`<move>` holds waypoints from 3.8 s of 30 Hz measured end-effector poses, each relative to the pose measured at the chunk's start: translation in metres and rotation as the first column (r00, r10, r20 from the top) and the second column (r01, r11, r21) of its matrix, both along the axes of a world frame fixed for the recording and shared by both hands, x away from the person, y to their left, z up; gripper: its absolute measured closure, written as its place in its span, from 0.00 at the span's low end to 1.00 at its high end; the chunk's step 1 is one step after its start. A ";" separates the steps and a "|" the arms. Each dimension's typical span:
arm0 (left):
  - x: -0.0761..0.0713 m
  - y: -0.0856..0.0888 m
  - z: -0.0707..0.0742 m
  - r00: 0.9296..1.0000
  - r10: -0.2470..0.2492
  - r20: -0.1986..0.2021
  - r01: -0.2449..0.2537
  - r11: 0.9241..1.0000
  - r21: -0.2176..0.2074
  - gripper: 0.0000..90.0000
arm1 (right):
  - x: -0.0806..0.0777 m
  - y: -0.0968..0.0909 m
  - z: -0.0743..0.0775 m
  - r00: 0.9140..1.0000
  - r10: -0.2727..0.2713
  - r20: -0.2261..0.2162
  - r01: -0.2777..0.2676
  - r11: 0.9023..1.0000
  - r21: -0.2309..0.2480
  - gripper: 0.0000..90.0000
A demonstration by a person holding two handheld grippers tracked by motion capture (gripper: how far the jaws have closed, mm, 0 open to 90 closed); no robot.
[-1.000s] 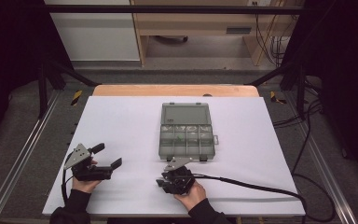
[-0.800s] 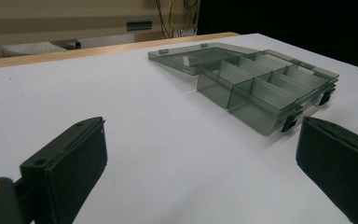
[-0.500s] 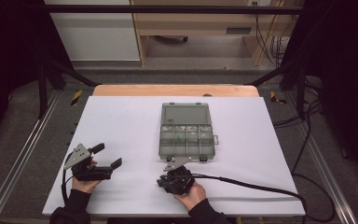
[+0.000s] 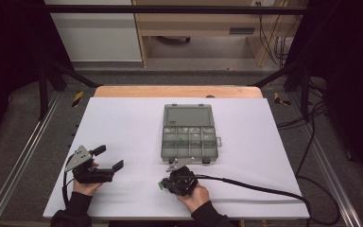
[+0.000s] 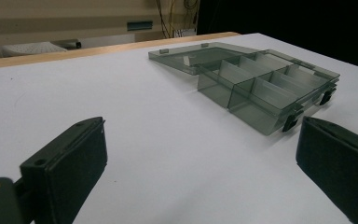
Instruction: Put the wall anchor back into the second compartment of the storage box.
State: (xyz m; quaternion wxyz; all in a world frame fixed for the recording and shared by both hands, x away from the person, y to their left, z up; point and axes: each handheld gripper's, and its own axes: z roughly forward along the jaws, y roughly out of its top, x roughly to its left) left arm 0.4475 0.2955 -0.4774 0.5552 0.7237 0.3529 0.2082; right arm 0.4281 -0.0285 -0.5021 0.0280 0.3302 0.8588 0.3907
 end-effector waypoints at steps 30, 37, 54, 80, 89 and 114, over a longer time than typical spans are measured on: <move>0.000 0.000 0.000 1.000 -0.003 0.003 0.003 1.000 0.004 0.01 | -0.003 -0.030 0.059 0.984 -0.054 0.169 0.043 0.997 0.070 0.94; 0.000 0.000 0.000 1.000 -0.004 0.002 0.004 1.000 0.003 0.01 | 0.005 -0.039 0.075 0.974 -0.095 0.207 0.074 0.991 0.110 0.94; 0.000 0.000 -0.001 1.000 -0.004 0.000 0.004 1.000 0.001 0.01 | 0.046 -0.058 0.096 0.945 -0.199 0.258 0.160 0.973 0.165 0.94; 0.001 0.000 -0.001 1.000 -0.006 0.000 0.006 1.000 -0.001 0.01 | 0.118 -0.053 0.072 0.931 -0.290 0.221 0.282 0.957 0.067 0.94; 0.001 0.000 -0.001 1.000 -0.007 -0.001 0.007 1.000 0.001 0.01 | 0.133 -0.050 0.052 0.940 -0.294 0.174 0.296 0.955 0.016 0.94; 0.001 0.000 -0.001 1.000 -0.007 0.000 0.007 1.000 0.003 0.01 | 0.128 -0.048 0.052 0.943 -0.282 0.175 0.281 0.959 0.032 0.51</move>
